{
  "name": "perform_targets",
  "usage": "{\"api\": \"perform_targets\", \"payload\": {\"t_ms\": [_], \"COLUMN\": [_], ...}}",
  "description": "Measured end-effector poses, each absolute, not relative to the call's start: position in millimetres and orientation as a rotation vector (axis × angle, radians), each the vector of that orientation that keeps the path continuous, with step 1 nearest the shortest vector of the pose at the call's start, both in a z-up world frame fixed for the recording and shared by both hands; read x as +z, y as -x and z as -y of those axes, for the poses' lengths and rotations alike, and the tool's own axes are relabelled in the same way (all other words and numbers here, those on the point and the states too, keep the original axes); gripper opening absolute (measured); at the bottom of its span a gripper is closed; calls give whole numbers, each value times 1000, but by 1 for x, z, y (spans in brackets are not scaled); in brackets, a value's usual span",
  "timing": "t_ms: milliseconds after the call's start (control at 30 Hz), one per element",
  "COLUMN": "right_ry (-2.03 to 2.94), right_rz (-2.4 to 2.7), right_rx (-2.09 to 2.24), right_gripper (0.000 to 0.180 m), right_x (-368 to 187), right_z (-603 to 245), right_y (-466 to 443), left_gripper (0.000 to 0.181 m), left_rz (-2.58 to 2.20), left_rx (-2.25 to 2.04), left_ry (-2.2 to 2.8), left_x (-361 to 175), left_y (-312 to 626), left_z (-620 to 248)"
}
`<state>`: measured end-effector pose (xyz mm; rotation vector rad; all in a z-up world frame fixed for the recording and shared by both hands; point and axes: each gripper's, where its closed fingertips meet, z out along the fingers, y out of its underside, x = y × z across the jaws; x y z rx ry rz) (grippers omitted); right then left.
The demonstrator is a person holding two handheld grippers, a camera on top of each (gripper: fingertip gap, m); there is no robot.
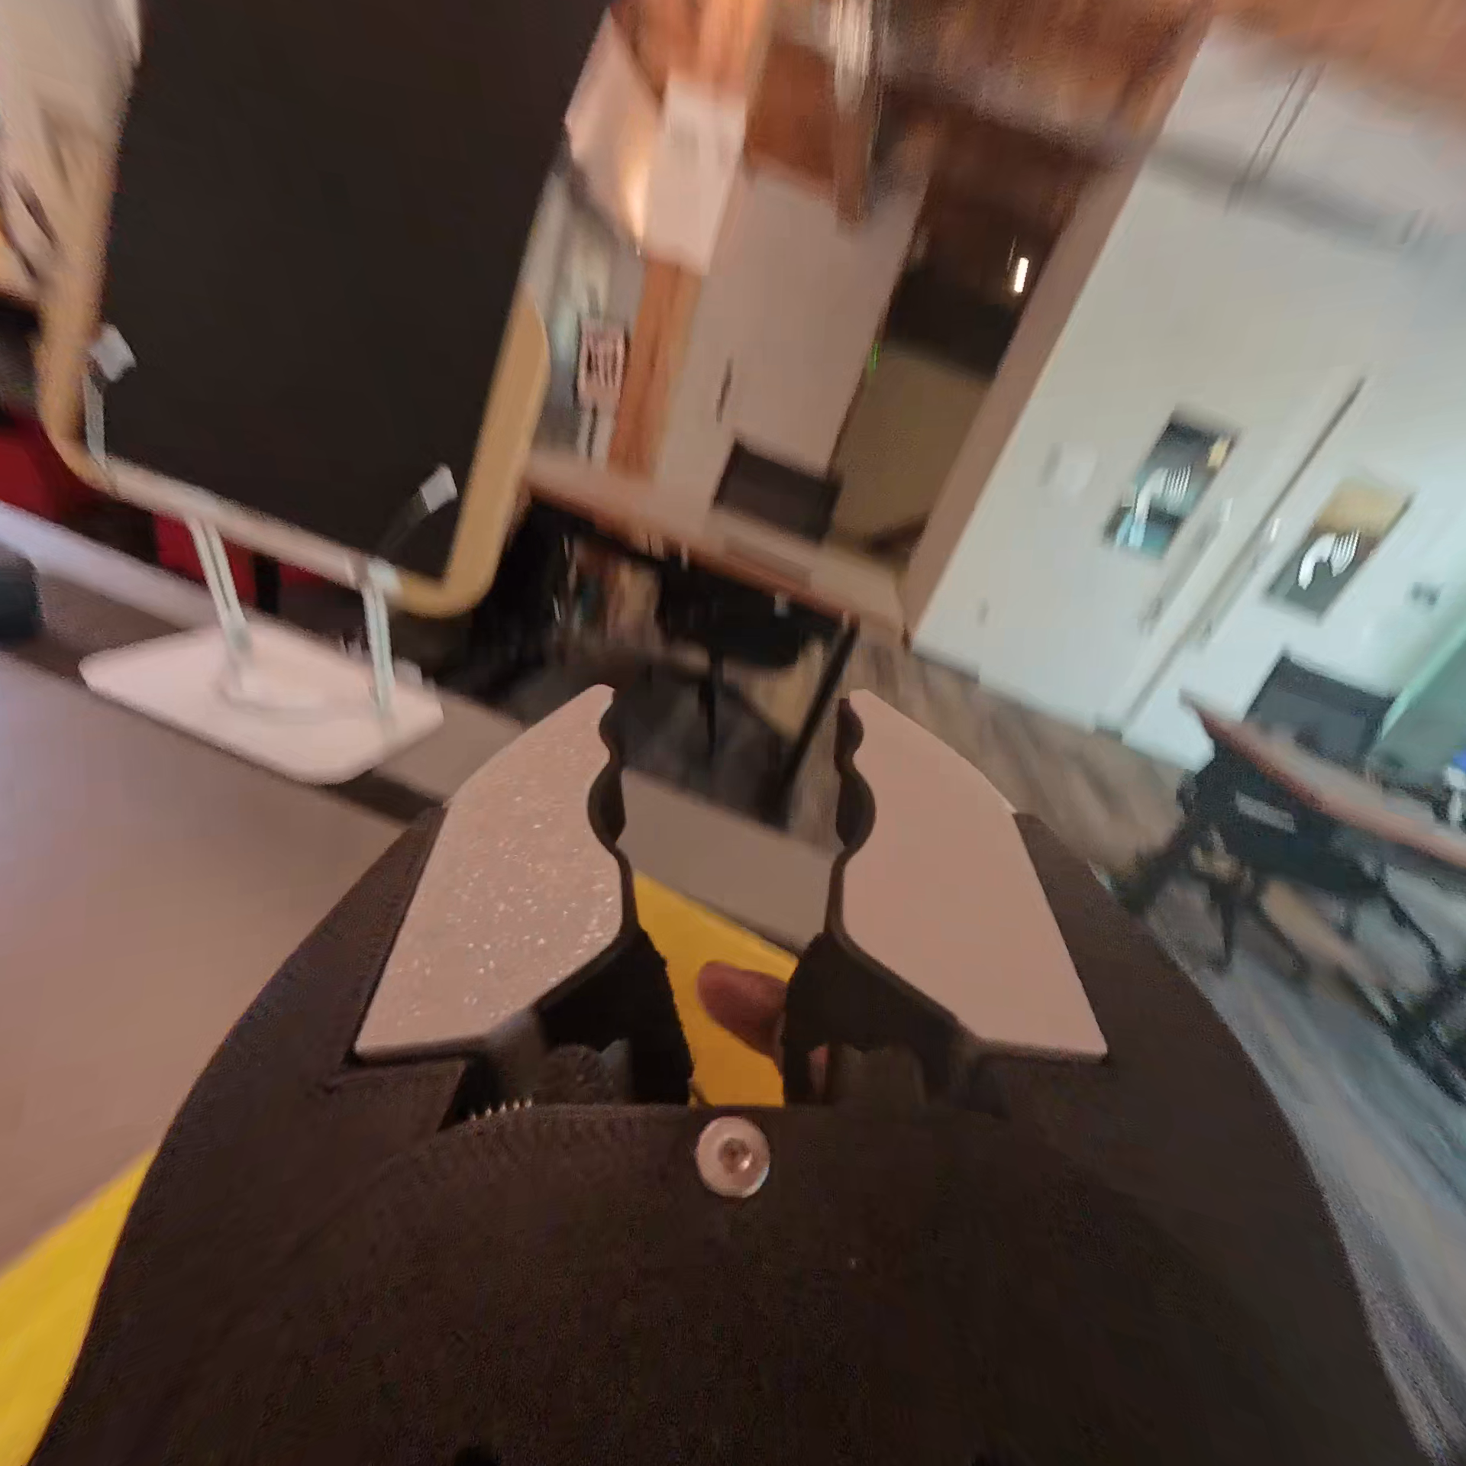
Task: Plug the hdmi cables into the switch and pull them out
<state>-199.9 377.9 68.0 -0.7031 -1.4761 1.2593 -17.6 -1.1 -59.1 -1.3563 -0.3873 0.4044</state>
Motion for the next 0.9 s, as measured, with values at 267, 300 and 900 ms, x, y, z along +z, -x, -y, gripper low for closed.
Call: {"api": "perform_targets", "payload": {"t_ms": [267, 300, 900], "right_ry": [546, 557, 630], "right_rz": [1169, 1136, 883], "right_rx": [1612, 1620, 1481], "right_gripper": [102, 105, 106], "right_x": [137, 141, 164], "right_z": [-371, -375, -412], "right_y": [148, 145, 129], "left_gripper": [61, 62, 70], "left_rz": [481, 547, 2054], "left_rx": [689, 774, 1003], "left_ry": [1481, 1456, 1897], "left_x": [-43, -32, -140], "left_y": [22, 24, 73], "left_z": [35, 58, 431]}}
